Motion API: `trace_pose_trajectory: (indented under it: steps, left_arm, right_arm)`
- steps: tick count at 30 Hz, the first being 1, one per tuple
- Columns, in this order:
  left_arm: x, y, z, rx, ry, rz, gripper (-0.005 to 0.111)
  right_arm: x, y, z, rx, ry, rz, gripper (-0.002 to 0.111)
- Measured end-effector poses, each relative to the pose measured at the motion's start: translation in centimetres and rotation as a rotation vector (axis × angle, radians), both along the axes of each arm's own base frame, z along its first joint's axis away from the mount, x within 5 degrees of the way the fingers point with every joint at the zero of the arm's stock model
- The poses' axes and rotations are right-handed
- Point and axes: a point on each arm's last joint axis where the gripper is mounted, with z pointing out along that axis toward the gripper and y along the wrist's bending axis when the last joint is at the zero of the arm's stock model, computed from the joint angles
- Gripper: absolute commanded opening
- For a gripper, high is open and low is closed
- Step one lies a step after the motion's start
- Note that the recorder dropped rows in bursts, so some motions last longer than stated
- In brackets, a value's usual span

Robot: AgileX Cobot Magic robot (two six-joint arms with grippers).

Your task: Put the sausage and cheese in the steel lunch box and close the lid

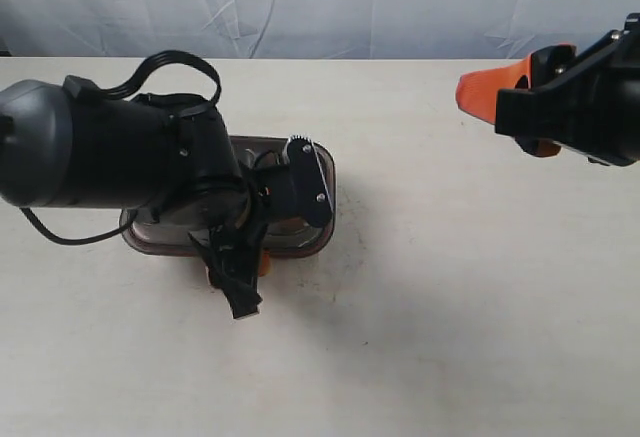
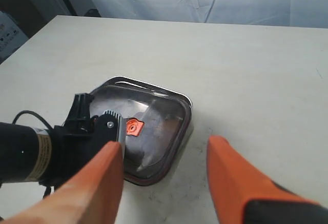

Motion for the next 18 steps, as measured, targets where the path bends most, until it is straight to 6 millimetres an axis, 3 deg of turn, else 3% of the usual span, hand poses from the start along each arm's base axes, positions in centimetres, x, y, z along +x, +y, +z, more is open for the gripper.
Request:
trace_pose_trajectory:
  steps: [18]
  left_arm:
    - [-0.06,0.16,0.05,0.012,0.002,0.004,0.062]
  right_arm:
    - [0.00,0.00,0.00,0.000,0.000,0.000,0.049]
